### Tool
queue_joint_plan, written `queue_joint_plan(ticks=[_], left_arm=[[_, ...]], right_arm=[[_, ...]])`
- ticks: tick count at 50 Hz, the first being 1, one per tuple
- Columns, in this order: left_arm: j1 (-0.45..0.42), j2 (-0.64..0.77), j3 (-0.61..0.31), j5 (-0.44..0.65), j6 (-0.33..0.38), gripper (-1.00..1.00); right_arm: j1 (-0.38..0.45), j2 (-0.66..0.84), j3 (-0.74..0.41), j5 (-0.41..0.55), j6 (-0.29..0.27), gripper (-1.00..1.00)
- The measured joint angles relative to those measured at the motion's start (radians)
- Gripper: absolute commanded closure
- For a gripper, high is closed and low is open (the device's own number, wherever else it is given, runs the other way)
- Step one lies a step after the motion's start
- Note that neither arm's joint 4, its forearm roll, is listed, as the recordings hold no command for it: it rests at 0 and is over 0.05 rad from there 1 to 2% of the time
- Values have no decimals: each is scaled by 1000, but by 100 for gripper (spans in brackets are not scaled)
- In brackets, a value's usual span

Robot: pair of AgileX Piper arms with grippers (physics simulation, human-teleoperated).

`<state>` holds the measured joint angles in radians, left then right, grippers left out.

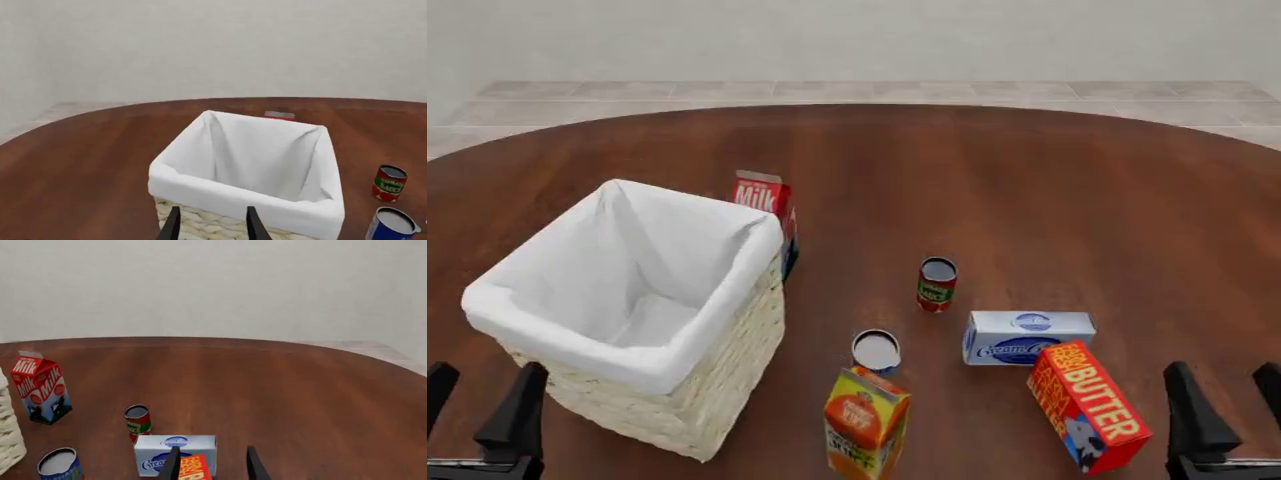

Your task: Pick up the orange juice, and put it in the basket.

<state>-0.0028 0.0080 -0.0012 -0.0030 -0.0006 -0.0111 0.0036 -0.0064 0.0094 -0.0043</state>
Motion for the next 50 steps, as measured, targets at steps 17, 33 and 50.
queue_joint_plan(ticks=[17, 33, 50], left_arm=[[-2, -2, -4, 11, -15, -100], [3, -1, -4, 15, -22, -100], [11, -1, -35, 49, -28, -100]], right_arm=[[191, 245, 3, -234, -23, -100], [489, 699, -15, -616, -64, -100], [672, 911, -72, -744, -92, -100]])
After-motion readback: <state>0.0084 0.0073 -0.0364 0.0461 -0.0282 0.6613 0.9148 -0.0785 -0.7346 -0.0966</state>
